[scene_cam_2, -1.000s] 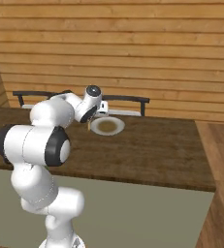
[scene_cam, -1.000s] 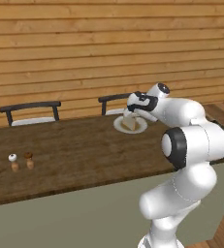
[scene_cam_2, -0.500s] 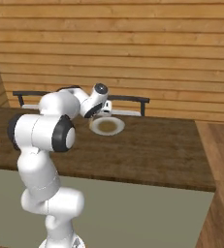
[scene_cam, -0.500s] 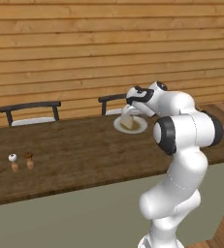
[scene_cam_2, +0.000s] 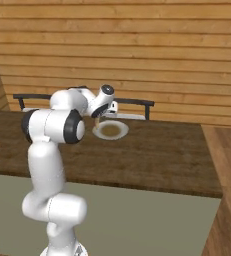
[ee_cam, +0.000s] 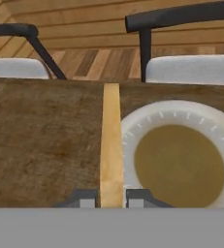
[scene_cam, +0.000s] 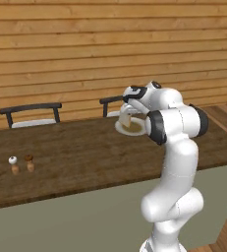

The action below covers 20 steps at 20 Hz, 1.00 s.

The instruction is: Start the toaster. Once the lever pops up, take the bread to the plate on the dining counter.

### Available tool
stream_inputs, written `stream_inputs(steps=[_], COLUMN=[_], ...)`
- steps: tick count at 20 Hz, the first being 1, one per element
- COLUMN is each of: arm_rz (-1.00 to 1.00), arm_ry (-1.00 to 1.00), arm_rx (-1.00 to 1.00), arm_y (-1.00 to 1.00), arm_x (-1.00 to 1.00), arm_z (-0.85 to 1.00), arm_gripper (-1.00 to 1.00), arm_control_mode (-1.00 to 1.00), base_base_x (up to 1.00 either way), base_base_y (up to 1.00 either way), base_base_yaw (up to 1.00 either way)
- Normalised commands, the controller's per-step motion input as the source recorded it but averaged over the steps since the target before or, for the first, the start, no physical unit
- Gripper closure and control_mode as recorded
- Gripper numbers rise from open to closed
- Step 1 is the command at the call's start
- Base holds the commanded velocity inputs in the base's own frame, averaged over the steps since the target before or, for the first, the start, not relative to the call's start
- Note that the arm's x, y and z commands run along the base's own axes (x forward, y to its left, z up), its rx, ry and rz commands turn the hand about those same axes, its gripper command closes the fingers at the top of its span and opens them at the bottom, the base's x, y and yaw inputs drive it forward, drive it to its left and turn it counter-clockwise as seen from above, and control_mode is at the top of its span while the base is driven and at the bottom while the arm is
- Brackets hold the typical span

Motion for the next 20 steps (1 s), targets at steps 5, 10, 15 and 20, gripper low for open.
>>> stream_inputs(steps=[5, 10, 15, 20], arm_rz=[0.0, 0.0, 0.0, 0.0], arm_ry=[0.0, 0.0, 0.0, 0.0], arm_rx=[0.0, 0.0, 0.0, 0.04], arm_y=[0.0, 0.0, 0.0, -0.04], arm_x=[0.19, 0.03, 0.16, 0.05], arm_z=[-0.36, -0.46, -0.2, 0.0], arm_gripper=[1.0, 1.0, 1.0, 1.0], arm_control_mode=[-1.0, -1.0, -1.0, -1.0], base_base_x=[0.0, 0.0, 0.0, 0.0], base_base_y=[0.0, 0.0, 0.0, 0.0], base_base_yaw=[0.0, 0.0, 0.0, 0.0])
